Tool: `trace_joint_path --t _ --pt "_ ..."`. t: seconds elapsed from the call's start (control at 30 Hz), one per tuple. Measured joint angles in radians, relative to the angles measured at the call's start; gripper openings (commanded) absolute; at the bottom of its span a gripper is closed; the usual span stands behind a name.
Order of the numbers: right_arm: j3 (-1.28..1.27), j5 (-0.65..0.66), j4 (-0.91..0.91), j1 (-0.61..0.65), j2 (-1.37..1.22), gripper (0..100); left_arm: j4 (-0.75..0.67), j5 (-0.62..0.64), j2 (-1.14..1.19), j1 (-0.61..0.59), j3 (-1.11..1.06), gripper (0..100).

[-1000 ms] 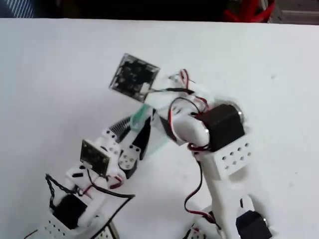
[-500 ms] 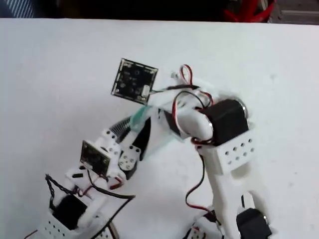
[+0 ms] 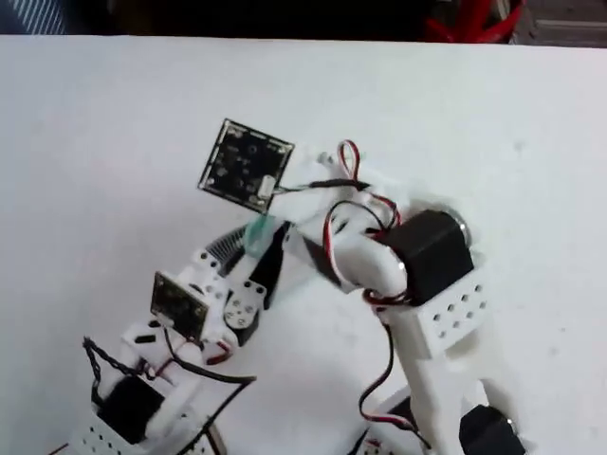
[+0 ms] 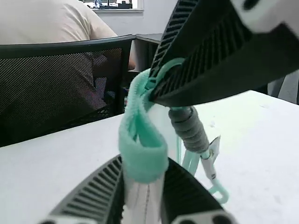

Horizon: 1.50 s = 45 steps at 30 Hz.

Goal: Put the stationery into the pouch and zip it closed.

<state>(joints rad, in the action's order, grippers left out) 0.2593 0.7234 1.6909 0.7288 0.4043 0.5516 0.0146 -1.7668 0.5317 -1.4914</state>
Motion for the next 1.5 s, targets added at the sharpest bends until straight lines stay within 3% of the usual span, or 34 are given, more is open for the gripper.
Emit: trace_joint_path --t 0.3,0.6,0.67,0.73,0.87,0.97,1.33,1.4,1.5 --pt "0.005 -0.098 0.011 0.180 0.000 1.8 -0.003 0.002 0.000 0.000 0.002 2" --pt "0.055 -0.117 0.026 0.192 -0.028 2.2 0.055 0.002 -0.002 0.000 0.032 2" --pt "0.106 -0.118 0.026 0.155 -0.015 6.0 0.051 0.002 -0.002 0.000 0.032 2" --pt "0.178 -0.107 0.026 0.057 -0.011 16.6 0.051 0.002 -0.002 0.002 0.032 2" --pt "0.209 0.052 0.026 -0.172 -0.032 31.7 0.051 -0.002 -0.002 0.002 0.032 2" --pt "0.176 0.183 0.026 -0.235 -0.060 31.0 0.051 -0.035 -0.002 0.003 0.032 2" --pt "-0.014 0.505 0.026 -0.241 -0.075 29.5 0.051 -0.060 -0.002 0.008 0.032 2" --pt "-0.021 0.549 0.026 -0.235 -0.087 21.0 0.051 -0.060 -0.002 0.008 0.032 2" --pt "-0.021 0.594 0.021 -0.224 -0.115 0.0 0.051 -0.060 -0.002 0.008 0.032 3"
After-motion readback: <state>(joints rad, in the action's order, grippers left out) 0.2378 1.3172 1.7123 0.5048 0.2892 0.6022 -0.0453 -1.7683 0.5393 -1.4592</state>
